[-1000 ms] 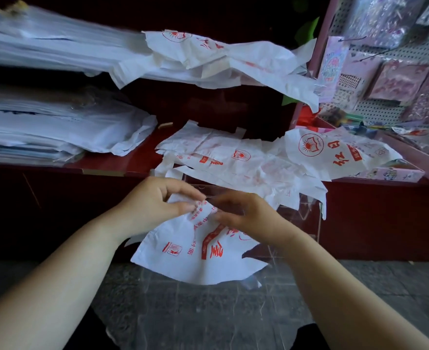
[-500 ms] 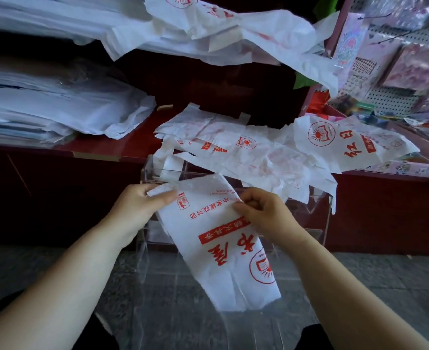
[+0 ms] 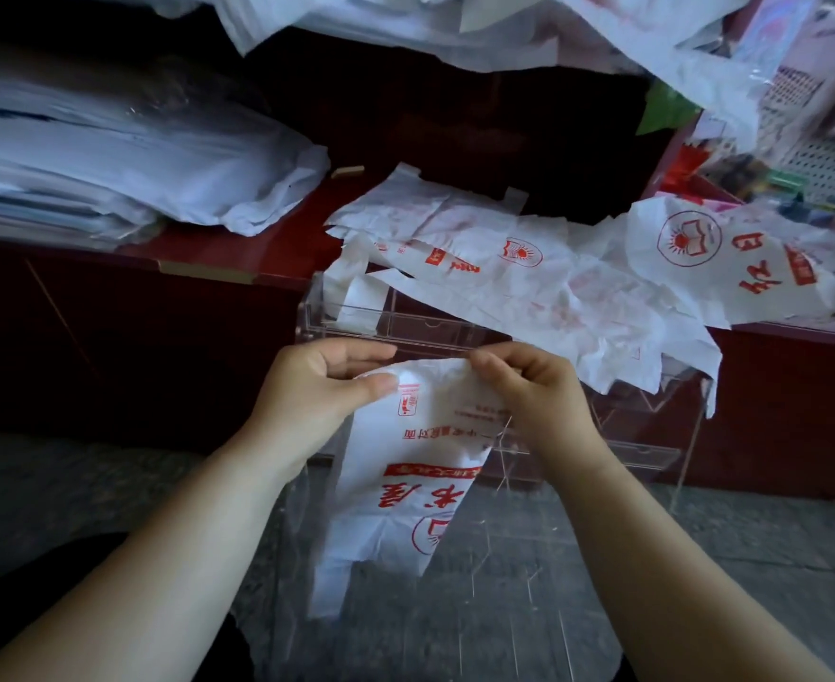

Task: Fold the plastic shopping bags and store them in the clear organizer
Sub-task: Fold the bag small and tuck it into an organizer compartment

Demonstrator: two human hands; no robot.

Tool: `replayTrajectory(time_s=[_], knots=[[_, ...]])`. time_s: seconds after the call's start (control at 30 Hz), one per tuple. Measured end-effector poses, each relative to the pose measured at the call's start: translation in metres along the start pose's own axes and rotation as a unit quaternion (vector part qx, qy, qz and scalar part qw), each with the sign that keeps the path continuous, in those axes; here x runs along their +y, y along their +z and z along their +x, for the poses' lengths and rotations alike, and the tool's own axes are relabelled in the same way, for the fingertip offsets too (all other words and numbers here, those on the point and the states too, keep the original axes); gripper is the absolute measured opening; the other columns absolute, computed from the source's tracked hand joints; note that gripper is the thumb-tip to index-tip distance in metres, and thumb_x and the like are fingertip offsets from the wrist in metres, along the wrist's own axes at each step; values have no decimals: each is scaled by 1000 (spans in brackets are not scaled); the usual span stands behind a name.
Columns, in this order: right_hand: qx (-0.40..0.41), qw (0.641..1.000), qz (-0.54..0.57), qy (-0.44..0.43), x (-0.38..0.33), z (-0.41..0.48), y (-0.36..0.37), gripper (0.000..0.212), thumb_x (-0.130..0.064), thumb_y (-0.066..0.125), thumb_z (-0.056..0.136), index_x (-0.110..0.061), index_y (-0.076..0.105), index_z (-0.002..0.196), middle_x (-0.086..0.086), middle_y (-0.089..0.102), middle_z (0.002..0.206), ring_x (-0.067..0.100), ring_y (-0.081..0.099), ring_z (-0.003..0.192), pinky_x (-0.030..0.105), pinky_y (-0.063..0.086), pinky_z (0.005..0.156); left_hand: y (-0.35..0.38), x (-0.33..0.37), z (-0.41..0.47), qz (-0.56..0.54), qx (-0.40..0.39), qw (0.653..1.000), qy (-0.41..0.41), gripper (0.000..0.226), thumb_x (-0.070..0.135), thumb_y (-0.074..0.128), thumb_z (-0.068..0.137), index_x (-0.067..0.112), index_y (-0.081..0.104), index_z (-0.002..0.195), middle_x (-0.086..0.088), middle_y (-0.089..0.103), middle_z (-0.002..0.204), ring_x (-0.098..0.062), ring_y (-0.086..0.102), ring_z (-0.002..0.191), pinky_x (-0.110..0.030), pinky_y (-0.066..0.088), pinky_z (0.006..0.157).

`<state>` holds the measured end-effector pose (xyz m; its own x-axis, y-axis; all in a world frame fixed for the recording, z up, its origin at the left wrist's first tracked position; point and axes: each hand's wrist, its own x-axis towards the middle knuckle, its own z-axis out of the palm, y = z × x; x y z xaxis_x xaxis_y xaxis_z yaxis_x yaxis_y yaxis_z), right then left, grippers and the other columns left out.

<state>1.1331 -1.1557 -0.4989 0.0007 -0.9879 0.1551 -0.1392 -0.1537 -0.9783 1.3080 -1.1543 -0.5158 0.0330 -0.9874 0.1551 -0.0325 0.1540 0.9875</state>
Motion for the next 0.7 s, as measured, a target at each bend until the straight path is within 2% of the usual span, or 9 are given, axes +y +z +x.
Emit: replayTrajectory(time_s=[0.07,0.17,0.27,0.37,0.5,0.57,0.63,0.7], knots=[[-15,1000,-2,-2,1,1,-2,21,-8,62,83,-22,64,67,-15,62,53,-6,57,52,11,47,51,-2,-1,0,8,-16,1000,4,32,-4,68,73,27,64,77,22,67,60,9,62,62,-3,45,59],[-75,994,-81,-12,1,1,-6,25,-7,63,83,-29,64,72,-18,63,69,-10,58,59,9,49,58,-3,0,0,22,-49,999,5,34,-5,66,74,28,62,81,18,67,59,7,62,59,-4,46,59],[-75,990,-116,-6,1,2,-8,28,-7,65,82,-28,64,64,-17,62,55,-7,58,55,13,50,59,-4,2,0,16,-75,997,6,35,-9,63,76,25,60,84,14,68,57,5,63,57,-5,46,58],[-59,991,-124,-5,-1,2,-8,29,-10,68,80,-26,60,57,-20,59,46,-6,56,49,9,48,52,-6,2,-1,14,-95,995,3,34,-8,59,79,25,60,86,14,69,60,5,63,61,-5,47,62],[-58,990,-129,0,-7,2,-8,27,-13,70,78,-19,54,56,-19,55,40,-6,53,41,7,41,43,-3,3,-4,16,-75,997,13,25,2,60,81,26,65,75,16,69,64,5,62,66,-8,48,65],[-56,989,-134,0,-9,3,-8,29,-14,71,77,-17,52,56,-18,53,38,-6,51,39,7,39,41,-1,1,-4,6,-56,998,13,13,13,65,79,18,68,67,7,68,67,-6,61,71,-21,48,70],[-51,991,-127,-2,-11,4,-7,30,-16,71,77,-16,49,56,-18,52,37,-6,50,38,8,38,40,-1,0,-4,3,-45,999,14,27,28,70,73,2,66,67,-11,62,74,-20,55,76,-31,44,74],[-51,993,-108,0,-11,5,-8,30,-17,70,78,-15,49,57,-17,53,38,-5,50,37,9,38,38,-1,0,-4,-8,-34,999,11,23,29,64,74,9,68,63,-14,60,71,-22,54,74,-31,44,71]])
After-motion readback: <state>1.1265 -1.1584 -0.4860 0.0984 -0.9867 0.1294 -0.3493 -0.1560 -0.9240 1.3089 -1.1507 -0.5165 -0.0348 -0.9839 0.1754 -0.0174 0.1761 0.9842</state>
